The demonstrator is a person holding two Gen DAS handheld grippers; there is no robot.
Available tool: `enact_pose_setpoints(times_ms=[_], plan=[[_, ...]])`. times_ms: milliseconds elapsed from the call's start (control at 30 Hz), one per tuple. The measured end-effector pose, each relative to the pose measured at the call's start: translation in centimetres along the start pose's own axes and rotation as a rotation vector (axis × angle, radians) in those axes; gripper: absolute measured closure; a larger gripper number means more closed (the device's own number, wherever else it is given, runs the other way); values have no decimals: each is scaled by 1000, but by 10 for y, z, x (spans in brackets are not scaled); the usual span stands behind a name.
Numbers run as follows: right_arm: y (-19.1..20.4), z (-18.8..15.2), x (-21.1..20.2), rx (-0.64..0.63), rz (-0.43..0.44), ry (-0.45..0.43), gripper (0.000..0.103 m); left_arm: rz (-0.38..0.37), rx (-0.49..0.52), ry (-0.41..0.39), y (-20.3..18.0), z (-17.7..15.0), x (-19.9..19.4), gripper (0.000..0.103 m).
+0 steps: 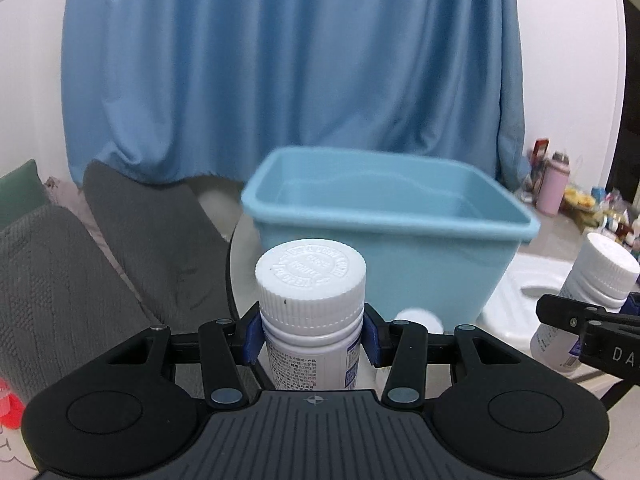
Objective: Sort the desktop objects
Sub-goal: 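Lift the left tool's bottle over the blue bin while the right tool carries its bottle, then open the left tool over the bin while the right tool releases its bottle too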
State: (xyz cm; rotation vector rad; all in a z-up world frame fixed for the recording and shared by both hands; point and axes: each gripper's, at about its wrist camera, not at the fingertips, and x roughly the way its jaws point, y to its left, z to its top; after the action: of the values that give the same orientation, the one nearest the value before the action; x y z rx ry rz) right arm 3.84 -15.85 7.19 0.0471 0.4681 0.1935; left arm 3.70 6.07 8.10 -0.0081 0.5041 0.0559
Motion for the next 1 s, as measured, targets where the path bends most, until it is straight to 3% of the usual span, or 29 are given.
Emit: enact_pose_setpoints(times_ms=[400, 700, 1000], plan=[[4, 57, 4, -13, 7, -97, 55, -37, 24, -71, -15, 74, -5, 55], [-5, 84, 55, 5, -14, -105, 55, -68, 49, -82, -31, 119, 51, 55], [-8, 94, 114, -13, -28, -58, 55, -75, 26, -13, -28, 136, 128, 55]])
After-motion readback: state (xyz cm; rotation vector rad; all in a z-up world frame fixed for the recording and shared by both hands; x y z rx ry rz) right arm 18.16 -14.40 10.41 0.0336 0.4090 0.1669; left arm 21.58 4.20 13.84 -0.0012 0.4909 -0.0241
